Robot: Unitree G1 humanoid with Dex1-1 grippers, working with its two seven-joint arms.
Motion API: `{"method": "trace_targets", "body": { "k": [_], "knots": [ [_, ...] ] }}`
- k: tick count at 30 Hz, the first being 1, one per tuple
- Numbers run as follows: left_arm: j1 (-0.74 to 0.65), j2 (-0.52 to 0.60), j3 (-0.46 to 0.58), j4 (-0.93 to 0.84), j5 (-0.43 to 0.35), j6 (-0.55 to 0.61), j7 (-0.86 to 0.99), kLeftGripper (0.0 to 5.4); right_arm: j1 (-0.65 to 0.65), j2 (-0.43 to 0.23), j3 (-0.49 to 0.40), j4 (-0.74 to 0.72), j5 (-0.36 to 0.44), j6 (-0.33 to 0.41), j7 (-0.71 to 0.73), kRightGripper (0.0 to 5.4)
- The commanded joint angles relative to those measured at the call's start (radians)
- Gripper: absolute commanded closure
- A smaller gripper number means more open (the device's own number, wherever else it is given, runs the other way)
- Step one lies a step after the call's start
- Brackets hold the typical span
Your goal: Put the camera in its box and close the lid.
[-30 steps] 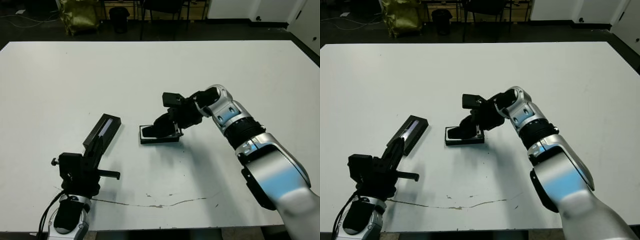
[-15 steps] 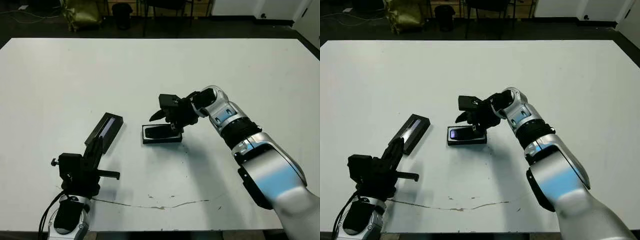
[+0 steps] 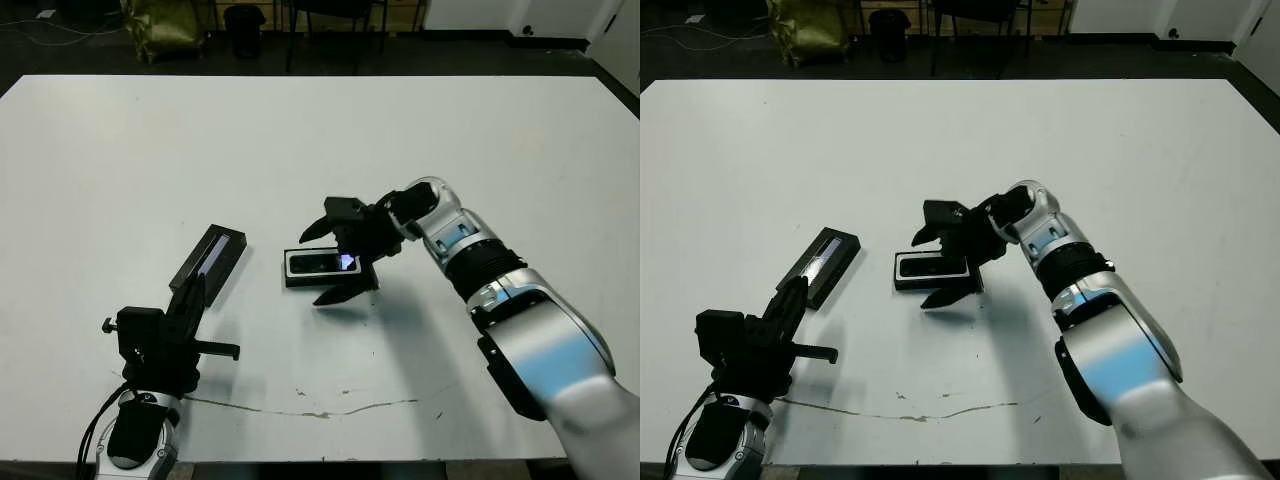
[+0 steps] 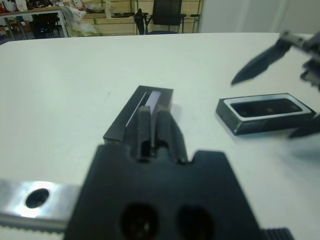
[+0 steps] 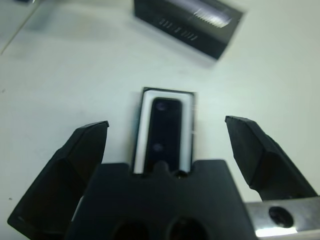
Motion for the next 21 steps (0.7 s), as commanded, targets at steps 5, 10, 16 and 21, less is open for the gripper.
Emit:
{"method": "trace_targets", "body": {
  "k": [5, 10, 16, 21],
  "knots": [
    [0.013, 0.01, -0.001, 0.024, 0.019, -0.017, 0.002, 5.4, -0.015, -0.066, -0.161, -0.179, 0.149, 0.185, -0.048, 0.01],
    [0.01, 0.007, 0.008, 0.03, 0.001, -0.023, -0.007, 5.4, 0.045, -0.117, -0.288, -0.433, 0.275, 0.395, -0.167, 0.01],
    [0.013, 0.012, 0.021, 0.01, 0.003, -0.018, -0.003, 5.4, 0.275, -0.105, -0.439, -0.771, 0.409, 0.509, -0.437, 0.38],
    [0.014, 0.021, 0.059, 0.013, -0.019, -0.062, -0.014, 5.4, 0.547, -0.102, -0.492, -1.024, 0.388, 0.45, -0.666, 1.52]
  ]
}}
